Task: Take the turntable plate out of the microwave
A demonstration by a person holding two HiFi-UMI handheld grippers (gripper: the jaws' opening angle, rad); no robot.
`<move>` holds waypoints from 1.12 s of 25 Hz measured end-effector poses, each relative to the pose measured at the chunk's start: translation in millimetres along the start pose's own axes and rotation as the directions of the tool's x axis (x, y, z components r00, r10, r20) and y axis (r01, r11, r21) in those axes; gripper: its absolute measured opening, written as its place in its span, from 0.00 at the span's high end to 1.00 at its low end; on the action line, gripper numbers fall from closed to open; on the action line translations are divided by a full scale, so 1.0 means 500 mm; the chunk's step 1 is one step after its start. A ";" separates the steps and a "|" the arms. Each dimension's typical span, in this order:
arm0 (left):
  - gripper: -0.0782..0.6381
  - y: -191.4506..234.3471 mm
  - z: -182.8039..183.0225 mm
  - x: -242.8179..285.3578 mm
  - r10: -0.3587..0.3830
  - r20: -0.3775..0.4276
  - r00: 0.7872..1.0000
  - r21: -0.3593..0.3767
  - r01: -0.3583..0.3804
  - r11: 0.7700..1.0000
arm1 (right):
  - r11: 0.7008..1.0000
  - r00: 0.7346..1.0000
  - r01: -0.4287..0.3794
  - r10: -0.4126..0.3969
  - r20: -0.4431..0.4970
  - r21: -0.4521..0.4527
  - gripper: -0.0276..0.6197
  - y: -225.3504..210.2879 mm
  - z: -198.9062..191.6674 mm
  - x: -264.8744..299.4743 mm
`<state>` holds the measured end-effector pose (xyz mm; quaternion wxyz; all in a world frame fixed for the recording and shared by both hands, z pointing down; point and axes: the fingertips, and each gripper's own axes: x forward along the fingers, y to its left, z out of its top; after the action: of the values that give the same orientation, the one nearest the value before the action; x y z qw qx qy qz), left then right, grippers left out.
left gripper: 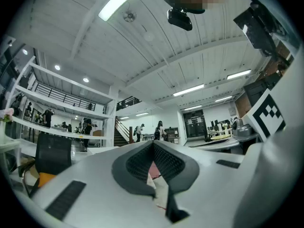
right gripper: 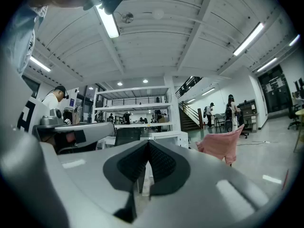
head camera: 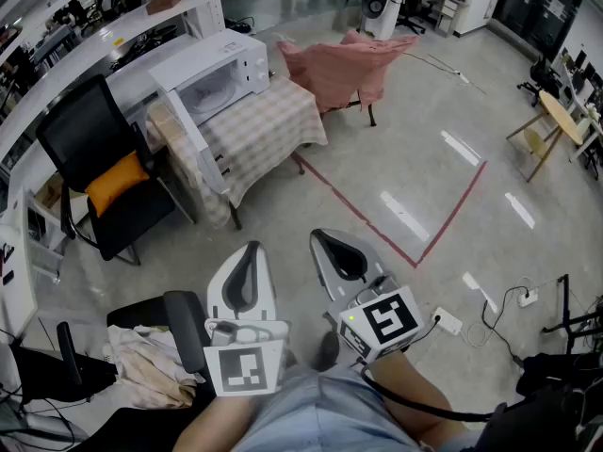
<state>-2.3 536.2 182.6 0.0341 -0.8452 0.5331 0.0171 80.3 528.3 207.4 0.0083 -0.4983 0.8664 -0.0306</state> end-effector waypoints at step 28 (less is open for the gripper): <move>0.88 -0.038 0.012 0.151 0.078 0.059 0.995 0.059 -0.081 0.995 | 0.998 0.998 -0.061 0.060 0.031 0.022 0.95 -0.184 0.018 0.044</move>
<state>47.2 476.8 172.5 0.0741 -0.8210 0.5655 0.0259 149.2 462.7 204.5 0.0282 -0.4722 0.8804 -0.0327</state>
